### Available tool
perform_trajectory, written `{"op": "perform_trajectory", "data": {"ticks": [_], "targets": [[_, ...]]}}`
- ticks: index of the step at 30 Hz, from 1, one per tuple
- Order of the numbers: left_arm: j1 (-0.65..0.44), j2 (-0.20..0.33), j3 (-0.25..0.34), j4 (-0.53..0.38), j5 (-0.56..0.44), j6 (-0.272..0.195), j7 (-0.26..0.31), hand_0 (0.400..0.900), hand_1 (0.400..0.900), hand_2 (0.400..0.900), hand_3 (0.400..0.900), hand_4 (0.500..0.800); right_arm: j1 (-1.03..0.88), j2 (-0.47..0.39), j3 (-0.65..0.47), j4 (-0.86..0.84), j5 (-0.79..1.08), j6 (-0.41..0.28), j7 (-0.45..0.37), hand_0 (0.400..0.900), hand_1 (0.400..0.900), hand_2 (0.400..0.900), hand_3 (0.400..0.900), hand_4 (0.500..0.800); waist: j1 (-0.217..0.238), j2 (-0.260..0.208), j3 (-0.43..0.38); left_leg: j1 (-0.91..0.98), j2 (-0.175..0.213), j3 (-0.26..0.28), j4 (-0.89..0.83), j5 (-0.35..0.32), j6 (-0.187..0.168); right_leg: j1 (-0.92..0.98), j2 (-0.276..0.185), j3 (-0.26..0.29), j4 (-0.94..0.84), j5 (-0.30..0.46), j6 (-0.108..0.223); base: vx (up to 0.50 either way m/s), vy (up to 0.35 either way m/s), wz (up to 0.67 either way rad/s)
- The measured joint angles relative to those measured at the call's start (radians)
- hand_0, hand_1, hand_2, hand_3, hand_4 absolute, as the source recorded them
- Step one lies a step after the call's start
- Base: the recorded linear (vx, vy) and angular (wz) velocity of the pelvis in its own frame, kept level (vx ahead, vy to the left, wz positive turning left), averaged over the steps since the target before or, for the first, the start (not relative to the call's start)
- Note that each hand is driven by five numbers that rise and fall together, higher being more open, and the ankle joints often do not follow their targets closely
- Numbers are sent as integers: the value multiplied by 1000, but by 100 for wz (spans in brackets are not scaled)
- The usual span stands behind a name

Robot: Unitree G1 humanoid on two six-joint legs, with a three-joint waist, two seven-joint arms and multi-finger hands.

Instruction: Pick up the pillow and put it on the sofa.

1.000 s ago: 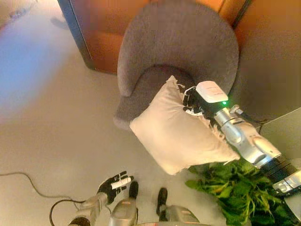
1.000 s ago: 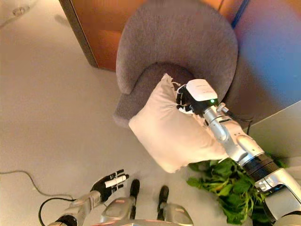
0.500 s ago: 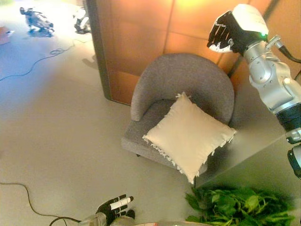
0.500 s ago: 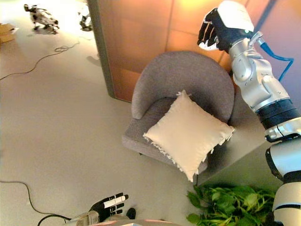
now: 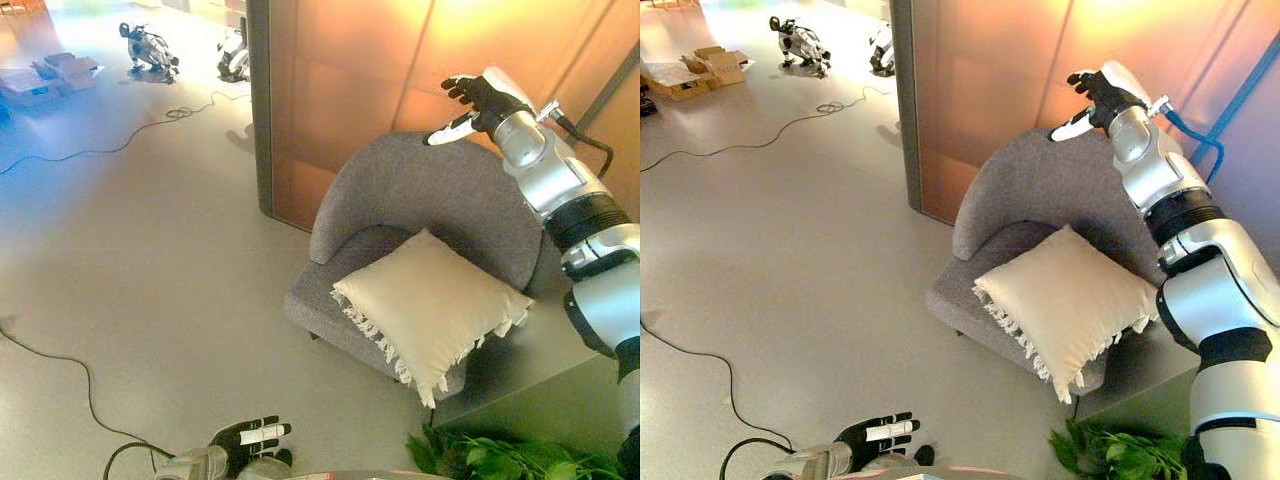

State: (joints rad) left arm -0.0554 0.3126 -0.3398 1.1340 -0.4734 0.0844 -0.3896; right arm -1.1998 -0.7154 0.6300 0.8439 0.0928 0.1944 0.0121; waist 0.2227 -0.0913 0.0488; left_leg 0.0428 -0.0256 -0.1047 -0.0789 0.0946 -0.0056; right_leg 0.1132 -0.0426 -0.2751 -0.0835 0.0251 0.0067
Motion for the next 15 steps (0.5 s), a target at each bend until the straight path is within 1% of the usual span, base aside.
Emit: {"op": "perform_trajectory", "data": {"ticks": [2,5,6,7,9,10,11,12,15], "targets": [[-1,-4,-14,-5,0,1,17,900,900,900,900,800,82,12,-59,-64,32,11,-8,900,900,900,900,800,-9,9,0,4,1,19,0,0,2,-6,-1,19,5,1,1,-58,23,-40],[8,-15,-16,-7,-1,3,47,900,900,900,900,800,270,40,-167,-190,104,12,-27,900,900,900,900,800,-45,22,2,12,3,51,-1,-3,9,-11,-2,50,11,5,0,-49,15,-35],[16,-18,-15,-10,-2,3,56,900,900,900,900,800,349,62,-222,-238,131,9,-37,900,900,900,900,800,-59,25,3,15,4,60,-1,-4,12,-12,-1,60,14,5,0,-44,4,-31],[21,-20,-15,-11,-2,3,66,900,900,900,900,800,411,75,-233,-265,149,4,-45,900,900,900,900,800,-84,30,4,17,5,66,-1,-5,13,-15,-1,70,14,7,2,-54,7,-40],[29,-25,-8,-12,-3,3,78,900,900,900,900,800,566,114,-292,-329,160,-18,-60,900,900,900,900,800,-117,39,9,24,8,88,-2,-10,17,-16,0,90,15,8,3,-54,8,-41],[36,-34,7,-12,-3,1,87,900,900,900,900,800,641,127,-291,-352,176,-26,-65,900,900,900,900,800,-139,46,13,30,10,100,-2,-13,19,-11,2,107,14,12,2,-53,11,-42],[41,-38,20,-12,-3,2,96,900,900,900,900,800,704,139,-299,-368,189,-31,-63,900,900,900,900,800,-148,54,18,33,13,115,-2,-16,20,-11,4,122,10,15,4,-53,16,-46],[45,-41,28,-14,-4,-2,101,900,900,900,900,800,785,159,-330,-376,199,-59,-62,900,900,900,900,800,-167,57,20,34,16,131,-2,-19,18,-15,6,133,10,16,4,-31,12,-36],[64,-51,50,-14,-4,-10,121,900,900,900,900,800,940,193,-332,-373,243,-76,-52,900,900,900,900,800,-204,70,34,48,26,164,-3,-28,13,-11,15,166,-3,26,0,-26,18,-29]]}}
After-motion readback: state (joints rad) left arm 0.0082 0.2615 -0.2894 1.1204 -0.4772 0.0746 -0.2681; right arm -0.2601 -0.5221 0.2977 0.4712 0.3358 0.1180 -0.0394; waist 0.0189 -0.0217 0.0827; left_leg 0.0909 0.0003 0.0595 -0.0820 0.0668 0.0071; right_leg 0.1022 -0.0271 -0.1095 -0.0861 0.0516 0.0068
